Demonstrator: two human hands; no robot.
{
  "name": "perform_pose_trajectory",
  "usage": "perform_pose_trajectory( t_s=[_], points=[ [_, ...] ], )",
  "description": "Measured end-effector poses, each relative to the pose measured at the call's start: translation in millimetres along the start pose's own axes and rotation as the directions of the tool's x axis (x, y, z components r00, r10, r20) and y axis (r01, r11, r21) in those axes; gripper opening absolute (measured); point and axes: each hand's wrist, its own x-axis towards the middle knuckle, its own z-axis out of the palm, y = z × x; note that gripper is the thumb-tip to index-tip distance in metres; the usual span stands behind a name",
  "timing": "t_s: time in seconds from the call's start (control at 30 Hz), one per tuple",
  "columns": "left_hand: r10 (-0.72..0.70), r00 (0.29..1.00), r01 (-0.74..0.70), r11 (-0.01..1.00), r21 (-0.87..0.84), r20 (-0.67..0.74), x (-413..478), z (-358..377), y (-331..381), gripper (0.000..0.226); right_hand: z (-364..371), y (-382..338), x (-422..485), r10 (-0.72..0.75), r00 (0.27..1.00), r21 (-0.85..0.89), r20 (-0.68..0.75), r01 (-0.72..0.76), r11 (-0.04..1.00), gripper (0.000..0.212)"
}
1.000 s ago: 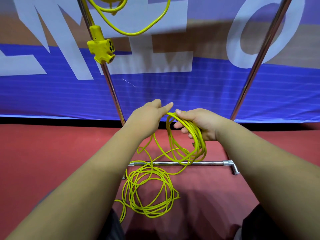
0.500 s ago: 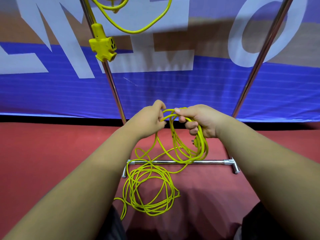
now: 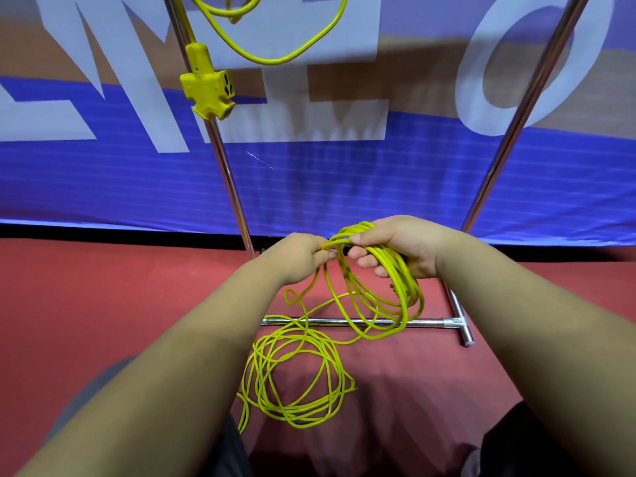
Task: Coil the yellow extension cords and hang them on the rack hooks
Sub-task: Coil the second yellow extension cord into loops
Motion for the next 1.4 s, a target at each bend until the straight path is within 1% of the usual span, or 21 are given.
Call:
perform_pose_trajectory(
  t_s=[0.03, 0.1, 0.23, 0.3, 0.37, 0.4, 0.43, 0.53, 0.57, 0.63, 0.7, 0.73, 0.8, 0.83, 0.87, 0.97, 1.07, 1.13, 1.2, 1.3, 1.4],
  points=[
    [0.009, 1.000, -0.009, 1.000, -0.008, -0.026, 0, 1, 1, 0.029, 0, 0, 0, 0.003, 1.000, 0.021, 0.013, -0.003, 1.000, 0.015],
    [0.020, 0.995, -0.017, 0.999, 0.034, -0.101, 1, 2, 3, 0.027, 1, -1, -1, 0.000, 1.000, 0.054, 0.024, -0.001, 0.999, 0.018],
    [0.009, 0.976, 0.027, 0.986, 0.162, -0.220, 4, -1, 12, 0.048, 5, -5, -4, 0.027, 0.999, 0.075, 0.047, -0.030, 0.997, 0.031],
    [0.021, 0.968, 0.048, 0.963, 0.266, -0.248, 3, -3, 17, 0.050, 6, -4, -4, 0.048, 0.998, 0.093, 0.047, -0.052, 0.994, 0.035],
    [0.022, 0.966, 0.065, 0.943, 0.326, -0.257, 3, -3, 19, 0.050, 5, -2, -3, 0.052, 0.998, 0.081, 0.037, -0.055, 0.995, 0.034],
    [0.024, 0.968, 0.057, 0.949, 0.311, -0.250, 3, -3, 19, 0.051, 3, -1, -3, 0.044, 0.999, 0.067, 0.028, -0.046, 0.997, 0.031],
    [0.023, 0.973, 0.039, 0.965, 0.260, -0.231, 3, -1, 18, 0.052, 1, -1, -2, 0.032, 0.999, 0.053, 0.013, -0.032, 0.998, 0.028],
    [-0.024, 0.991, 0.025, 1.000, 0.002, -0.131, 5, 3, 14, 0.070, -2, -2, 1, 0.005, 1.000, 0.023, -0.026, -0.005, 1.000, 0.015],
    [-0.051, 0.993, 0.047, 0.998, -0.040, -0.103, 7, 4, 11, 0.076, -2, -2, 1, 0.004, 1.000, 0.013, -0.025, -0.004, 1.000, 0.013],
    [-0.103, 0.994, 0.101, 0.993, -0.054, -0.039, 9, 9, 3, 0.080, -4, -3, 2, -0.005, 1.000, 0.024, -0.026, 0.005, 1.000, 0.009],
    [-0.153, 0.987, 0.152, 0.988, 0.016, 0.056, 8, 13, -8, 0.073, -10, -5, 5, -0.026, 0.998, 0.106, -0.065, 0.032, 0.994, 0.006],
    [-0.180, 0.977, 0.170, 0.981, 0.091, 0.111, 5, 13, -15, 0.066, -15, -7, 7, -0.037, 0.994, 0.154, -0.098, 0.052, 0.987, 0.007],
    [-0.237, 0.946, 0.186, 0.956, 0.229, 0.220, 0, 13, -28, 0.045, -25, -10, 10, -0.062, 0.984, 0.221, -0.166, 0.099, 0.970, 0.011],
    [-0.258, 0.933, 0.199, 0.951, 0.236, 0.252, -1, 14, -35, 0.037, -29, -10, 11, -0.073, 0.978, 0.234, -0.196, 0.118, 0.965, 0.012],
    [-0.267, 0.926, 0.219, 0.956, 0.196, 0.267, -2, 14, -39, 0.033, -32, -10, 12, -0.080, 0.971, 0.231, -0.224, 0.133, 0.964, 0.014],
    [-0.249, 0.943, 0.244, 0.968, 0.051, 0.219, 4, 13, -40, 0.029, -36, -7, 15, -0.095, 0.955, 0.211, -0.283, 0.158, 0.965, 0.022],
    [-0.222, 0.964, 0.220, 0.975, 0.025, 0.146, 10, 11, -33, 0.030, -40, -5, 18, -0.113, 0.939, 0.236, -0.324, 0.196, 0.952, 0.022],
    [-0.193, 0.980, 0.189, 0.979, 0.072, 0.051, 13, 8, -32, 0.027, -44, -5, 18, -0.117, 0.931, 0.257, -0.346, 0.214, 0.942, 0.022],
    [-0.185, 0.983, 0.182, 0.971, 0.154, 0.004, 14, 5, -35, 0.021, -47, -5, 17, -0.122, 0.924, 0.262, -0.363, 0.227, 0.938, 0.020],
    [-0.213, 0.977, 0.205, 0.930, 0.305, -0.009, 13, 0, -45, 0.012, -47, -7, 12, -0.138, 0.904, 0.248, -0.404, 0.253, 0.935, 0.018],
    [-0.302, 0.953, 0.276, 0.887, 0.371, 0.013, 5, -7, -65, 0.014, -50, -11, 7, -0.148, 0.863, 0.297, -0.484, 0.321, 0.899, 0.018]
  ],
)
